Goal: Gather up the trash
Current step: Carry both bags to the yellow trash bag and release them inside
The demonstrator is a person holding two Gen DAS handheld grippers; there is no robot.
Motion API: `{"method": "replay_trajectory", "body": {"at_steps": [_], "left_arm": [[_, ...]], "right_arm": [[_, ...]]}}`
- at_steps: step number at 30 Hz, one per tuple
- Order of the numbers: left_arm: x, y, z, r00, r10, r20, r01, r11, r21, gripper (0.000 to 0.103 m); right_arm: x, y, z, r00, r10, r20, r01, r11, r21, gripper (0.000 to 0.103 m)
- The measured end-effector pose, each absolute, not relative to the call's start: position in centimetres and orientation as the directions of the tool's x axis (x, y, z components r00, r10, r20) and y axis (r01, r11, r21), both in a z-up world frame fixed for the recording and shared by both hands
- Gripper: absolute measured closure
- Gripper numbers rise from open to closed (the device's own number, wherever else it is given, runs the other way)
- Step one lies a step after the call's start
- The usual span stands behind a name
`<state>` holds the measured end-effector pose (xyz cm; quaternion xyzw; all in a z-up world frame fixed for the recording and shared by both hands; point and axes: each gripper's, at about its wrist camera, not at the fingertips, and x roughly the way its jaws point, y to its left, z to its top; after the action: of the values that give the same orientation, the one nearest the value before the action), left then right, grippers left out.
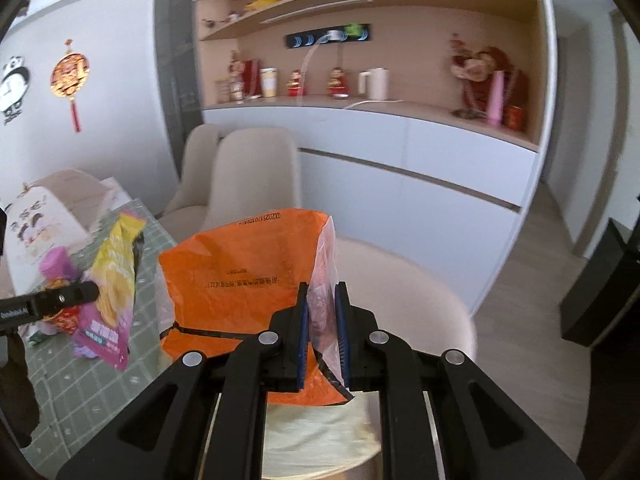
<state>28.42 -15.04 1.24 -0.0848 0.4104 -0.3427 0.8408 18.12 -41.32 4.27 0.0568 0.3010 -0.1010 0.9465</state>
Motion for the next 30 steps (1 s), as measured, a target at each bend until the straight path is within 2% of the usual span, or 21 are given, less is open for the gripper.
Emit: {"method": "replay_trajectory", "body": {"at_steps": [8, 13, 17, 20, 22, 23, 24, 30], "left_arm": [[32.3, -24.4, -2.1, 0.308, -0.695, -0.650, 0.528, 0.693, -0.491, 0.097], [32.5, -26.5, -7.9, 0.244, -0.526, -0.815, 0.491, 0.792, -0.364, 0.097], [31.1, -25.6, -10.1, 0.209, -0.456, -0.865, 0.515, 0.803, -0.299, 0.097], [31.0, -24.9, -10.3, 0.172, -0.475, -0.863, 0.520, 0.788, -0.330, 0.095], [31.1, -24.2, -9.6, 0.163, -0.510, -0.845, 0.521, 0.772, -0.365, 0.085], [31.1, -23.7, -9.1, 0.169, -0.525, -0.834, 0.523, 0.765, -0.376, 0.076], [31.2, -23.3, -8.3, 0.187, -0.540, -0.821, 0.526, 0.761, -0.380, 0.073], [31.0, -19.4, -4.3, 0.276, -0.585, -0.763, 0.525, 0.757, -0.390, 0.071]], "right_arm": [[17.6, -47.9, 2.4, 0.766, -0.227, -0.602, 0.314, 0.948, 0.042, 0.089], [17.7, -49.7, 1.6, 0.768, -0.230, -0.598, 0.338, 0.938, 0.073, 0.089], [18.9, -48.7, 1.1, 0.776, -0.205, -0.596, 0.298, 0.953, 0.061, 0.089], [20.4, -46.9, 1.0, 0.777, -0.186, -0.602, 0.257, 0.966, 0.033, 0.089], [21.3, -45.5, 0.8, 0.770, -0.167, -0.616, 0.233, 0.972, 0.029, 0.089], [21.7, -44.7, 0.5, 0.765, -0.158, -0.624, 0.221, 0.975, 0.025, 0.089], [22.0, -43.9, 0.4, 0.761, -0.155, -0.630, 0.212, 0.977, 0.016, 0.089], [24.4, -39.1, -2.9, 0.708, -0.151, -0.690, 0.175, 0.984, -0.036, 0.089]]}}
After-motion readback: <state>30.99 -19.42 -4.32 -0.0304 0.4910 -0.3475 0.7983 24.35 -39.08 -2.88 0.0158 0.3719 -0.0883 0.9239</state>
